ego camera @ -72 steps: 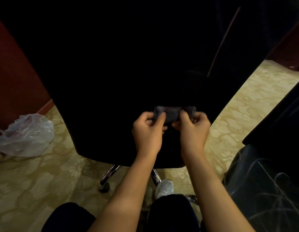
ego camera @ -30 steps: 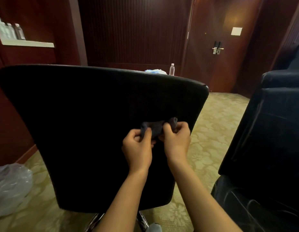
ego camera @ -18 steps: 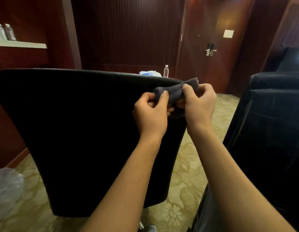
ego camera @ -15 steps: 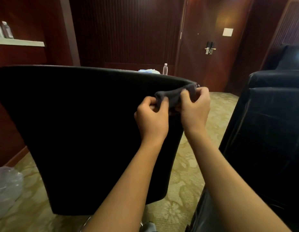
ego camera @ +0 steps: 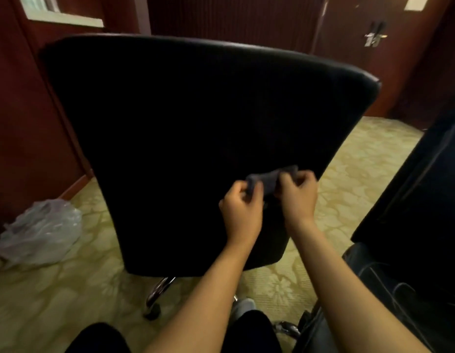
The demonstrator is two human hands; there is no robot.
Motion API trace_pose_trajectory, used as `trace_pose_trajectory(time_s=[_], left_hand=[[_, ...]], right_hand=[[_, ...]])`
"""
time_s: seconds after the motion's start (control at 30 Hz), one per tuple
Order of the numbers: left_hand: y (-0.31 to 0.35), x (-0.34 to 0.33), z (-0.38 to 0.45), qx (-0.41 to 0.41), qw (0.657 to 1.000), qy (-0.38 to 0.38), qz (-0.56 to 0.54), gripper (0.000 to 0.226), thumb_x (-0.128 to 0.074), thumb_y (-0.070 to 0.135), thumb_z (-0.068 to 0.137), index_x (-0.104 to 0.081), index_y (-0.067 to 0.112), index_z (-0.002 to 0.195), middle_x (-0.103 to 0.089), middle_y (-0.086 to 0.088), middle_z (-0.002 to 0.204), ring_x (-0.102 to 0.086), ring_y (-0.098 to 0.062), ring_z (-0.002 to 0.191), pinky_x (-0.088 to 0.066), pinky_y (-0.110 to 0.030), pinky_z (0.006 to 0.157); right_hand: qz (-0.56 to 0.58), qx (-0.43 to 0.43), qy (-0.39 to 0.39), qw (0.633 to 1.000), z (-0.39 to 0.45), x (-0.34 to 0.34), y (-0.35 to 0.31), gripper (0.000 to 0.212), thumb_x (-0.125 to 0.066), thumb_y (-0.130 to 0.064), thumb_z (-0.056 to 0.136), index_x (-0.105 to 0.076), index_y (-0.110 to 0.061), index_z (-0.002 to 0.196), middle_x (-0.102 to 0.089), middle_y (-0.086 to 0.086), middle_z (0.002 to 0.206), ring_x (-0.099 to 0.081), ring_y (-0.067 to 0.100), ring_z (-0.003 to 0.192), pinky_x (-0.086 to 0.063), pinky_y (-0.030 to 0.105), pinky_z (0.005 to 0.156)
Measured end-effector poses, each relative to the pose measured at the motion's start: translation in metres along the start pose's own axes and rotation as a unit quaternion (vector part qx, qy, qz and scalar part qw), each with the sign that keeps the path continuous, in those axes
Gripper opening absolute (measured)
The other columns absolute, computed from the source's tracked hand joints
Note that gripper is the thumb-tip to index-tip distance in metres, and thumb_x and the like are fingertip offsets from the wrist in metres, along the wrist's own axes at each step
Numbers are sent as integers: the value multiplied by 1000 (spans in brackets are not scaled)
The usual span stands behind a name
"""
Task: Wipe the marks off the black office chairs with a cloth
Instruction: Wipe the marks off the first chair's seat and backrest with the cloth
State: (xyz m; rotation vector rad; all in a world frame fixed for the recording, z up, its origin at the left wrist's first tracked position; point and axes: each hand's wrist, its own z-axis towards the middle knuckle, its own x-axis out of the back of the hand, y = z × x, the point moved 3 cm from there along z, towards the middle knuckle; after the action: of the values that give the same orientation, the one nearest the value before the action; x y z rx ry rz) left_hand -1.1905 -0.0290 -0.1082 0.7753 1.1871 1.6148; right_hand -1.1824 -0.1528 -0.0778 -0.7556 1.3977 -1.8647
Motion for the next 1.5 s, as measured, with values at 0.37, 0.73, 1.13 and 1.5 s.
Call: trace_pose_trajectory(time_s=[0.37,0.73,1.13,1.5], left_hand=[[-40,50,20,22,998,51,-6,28,-63,47,86,-60,20,80,-69,3,68,-70,-13,66,-60,-43,63],[-59,136,26,103,983,115,-103,10,-66,12,94,-61,17,87,-70,1,77,-70,-13,74,-56,-24,61],[-24,165,50,3,990,128,-55,13,-63,14,96,-61,4,89,-65,0,67,-59,0,59,-43,-14,55],[-27,206,43,-32,982,185,30,11,-64,33,93,-62,22,90,-67,4,80,-63,-10,75,-48,-28,65]], right_hand=[[0,66,29,997,-51,-60,6,16,-62,-12,92,-47,-8,94,-52,-7,69,-52,-8,55,-38,9,54],[29,18,-23,999,-118,-125,14,14,-64,-10,92,-52,-4,94,-57,-3,74,-56,-3,60,-42,14,56],[-4,225,-32,974,-126,-153,-35,23,-71,-12,87,-49,-11,93,-58,10,86,-56,5,71,-37,2,62],[0,144,-71,987,-149,-167,-17,19,-67,-22,90,-53,-9,89,-61,5,78,-59,8,67,-45,21,59]])
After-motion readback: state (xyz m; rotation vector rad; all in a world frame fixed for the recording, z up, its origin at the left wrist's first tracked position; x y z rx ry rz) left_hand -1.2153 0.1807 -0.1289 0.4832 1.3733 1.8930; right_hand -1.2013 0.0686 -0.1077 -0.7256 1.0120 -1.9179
